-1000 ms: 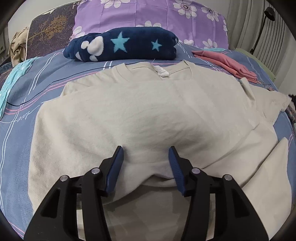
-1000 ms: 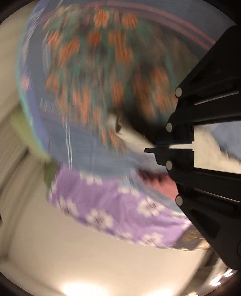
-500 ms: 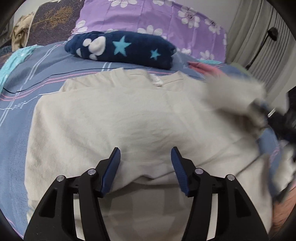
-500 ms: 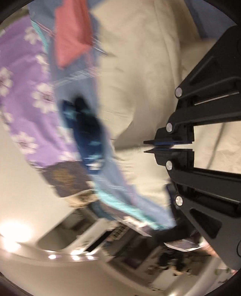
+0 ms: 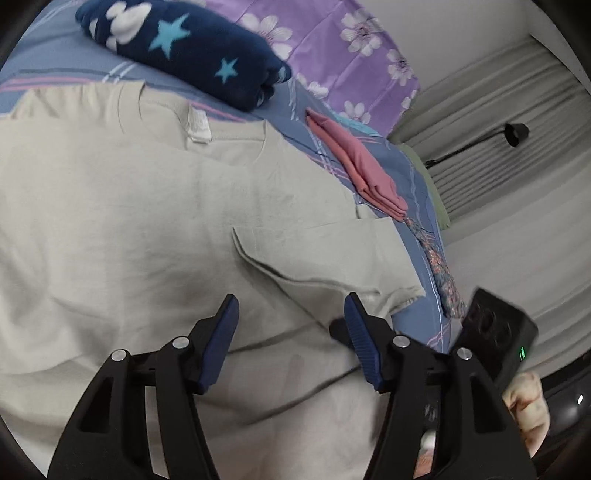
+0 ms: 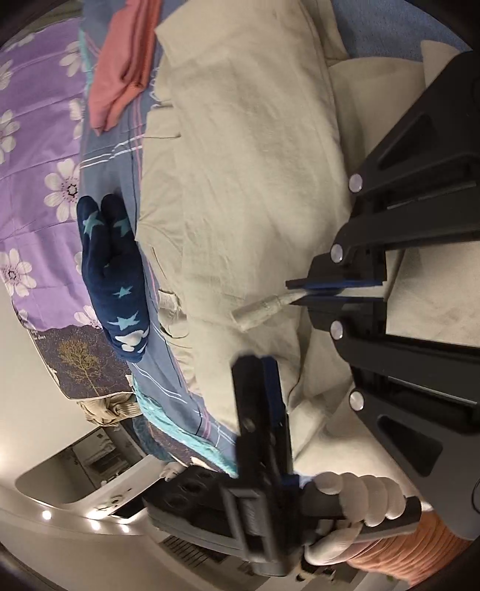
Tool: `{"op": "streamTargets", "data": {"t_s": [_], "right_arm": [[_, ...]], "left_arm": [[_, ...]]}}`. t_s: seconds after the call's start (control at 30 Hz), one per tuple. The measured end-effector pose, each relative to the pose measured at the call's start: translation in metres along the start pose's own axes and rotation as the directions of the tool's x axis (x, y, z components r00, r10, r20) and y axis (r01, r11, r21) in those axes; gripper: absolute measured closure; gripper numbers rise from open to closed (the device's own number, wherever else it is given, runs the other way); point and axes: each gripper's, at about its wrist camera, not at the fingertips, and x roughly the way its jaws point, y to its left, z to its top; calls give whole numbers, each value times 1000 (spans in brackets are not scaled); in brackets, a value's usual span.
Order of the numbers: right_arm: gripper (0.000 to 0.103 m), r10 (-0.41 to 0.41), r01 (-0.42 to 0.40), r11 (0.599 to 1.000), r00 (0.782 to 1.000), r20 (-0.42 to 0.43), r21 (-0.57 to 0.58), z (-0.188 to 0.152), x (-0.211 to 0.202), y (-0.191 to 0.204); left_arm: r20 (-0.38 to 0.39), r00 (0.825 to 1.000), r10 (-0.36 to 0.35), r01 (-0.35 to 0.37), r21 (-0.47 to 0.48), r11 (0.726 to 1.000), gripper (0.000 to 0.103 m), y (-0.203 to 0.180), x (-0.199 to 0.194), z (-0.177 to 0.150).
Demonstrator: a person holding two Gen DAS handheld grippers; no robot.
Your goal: Fold small clothes
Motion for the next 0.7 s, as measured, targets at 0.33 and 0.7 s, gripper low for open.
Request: {"op": "streamTargets", "data": {"t_s": [0.33, 0.7], "right_arm": [[98, -79, 80, 988, 997, 12, -134, -8, 0, 17], [91, -17, 24, 993, 998, 65, -113, -12, -27, 13]], "left_arm": [[-96, 995, 23, -38, -166, 985, 40, -9, 49, 22], [-66, 997, 34, -29, 83, 996, 96, -58, 37, 27]]}}
